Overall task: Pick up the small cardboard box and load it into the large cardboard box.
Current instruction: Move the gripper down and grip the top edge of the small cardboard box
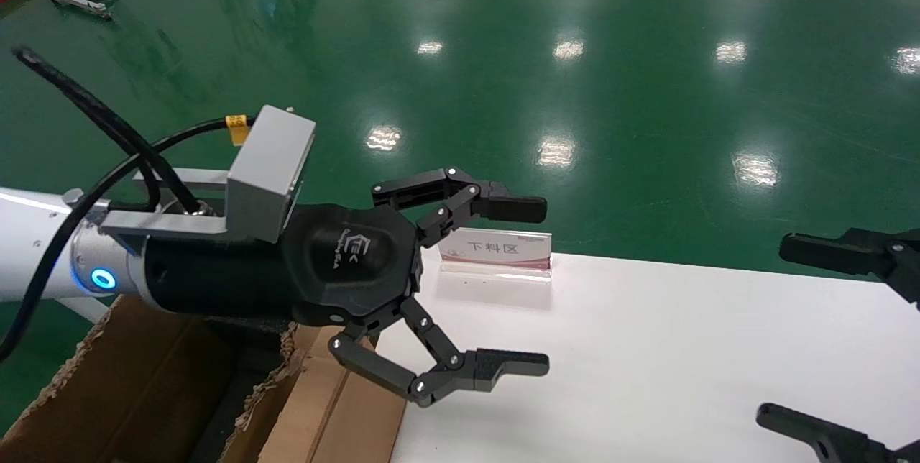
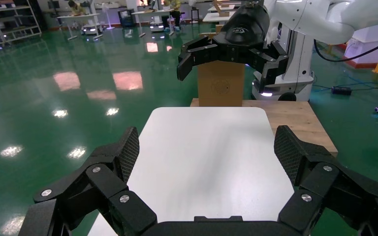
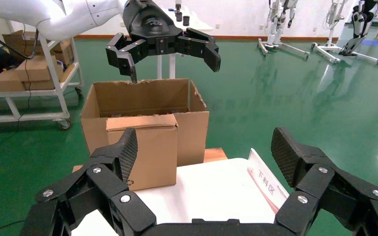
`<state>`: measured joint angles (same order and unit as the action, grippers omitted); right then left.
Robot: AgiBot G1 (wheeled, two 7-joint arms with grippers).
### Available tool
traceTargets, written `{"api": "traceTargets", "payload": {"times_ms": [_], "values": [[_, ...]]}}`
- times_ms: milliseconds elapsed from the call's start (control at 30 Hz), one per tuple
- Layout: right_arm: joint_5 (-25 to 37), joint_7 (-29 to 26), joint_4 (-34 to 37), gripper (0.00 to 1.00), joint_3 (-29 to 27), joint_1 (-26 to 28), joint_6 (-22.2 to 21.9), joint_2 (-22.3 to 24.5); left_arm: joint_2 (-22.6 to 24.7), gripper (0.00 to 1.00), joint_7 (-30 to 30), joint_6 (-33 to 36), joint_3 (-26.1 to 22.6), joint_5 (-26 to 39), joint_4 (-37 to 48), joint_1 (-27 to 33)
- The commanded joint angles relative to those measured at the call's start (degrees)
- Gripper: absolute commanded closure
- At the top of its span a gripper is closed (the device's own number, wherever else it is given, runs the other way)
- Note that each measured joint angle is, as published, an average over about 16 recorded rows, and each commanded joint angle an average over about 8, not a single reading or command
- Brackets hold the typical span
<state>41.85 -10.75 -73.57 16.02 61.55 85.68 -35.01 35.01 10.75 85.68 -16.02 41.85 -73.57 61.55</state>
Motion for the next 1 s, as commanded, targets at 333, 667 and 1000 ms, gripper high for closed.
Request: {"api": "traceTargets", "payload": {"times_ms": [333,667,1000], "values": [[0.0,0.0,0.0,0.00,0.0,0.0,0.0,0.0,0.0,0.00,0.0,0.0,0.0,0.0,0.0,0.0],[0.0,0.0,0.0,0.00,0.0,0.0,0.0,0.0,0.0,0.00,0.0,0.0,0.0,0.0,0.0,0.0],[0.0,0.0,0.0,0.00,0.0,0.0,0.0,0.0,0.0,0.00,0.0,0.0,0.0,0.0,0.0,0.0]]}}
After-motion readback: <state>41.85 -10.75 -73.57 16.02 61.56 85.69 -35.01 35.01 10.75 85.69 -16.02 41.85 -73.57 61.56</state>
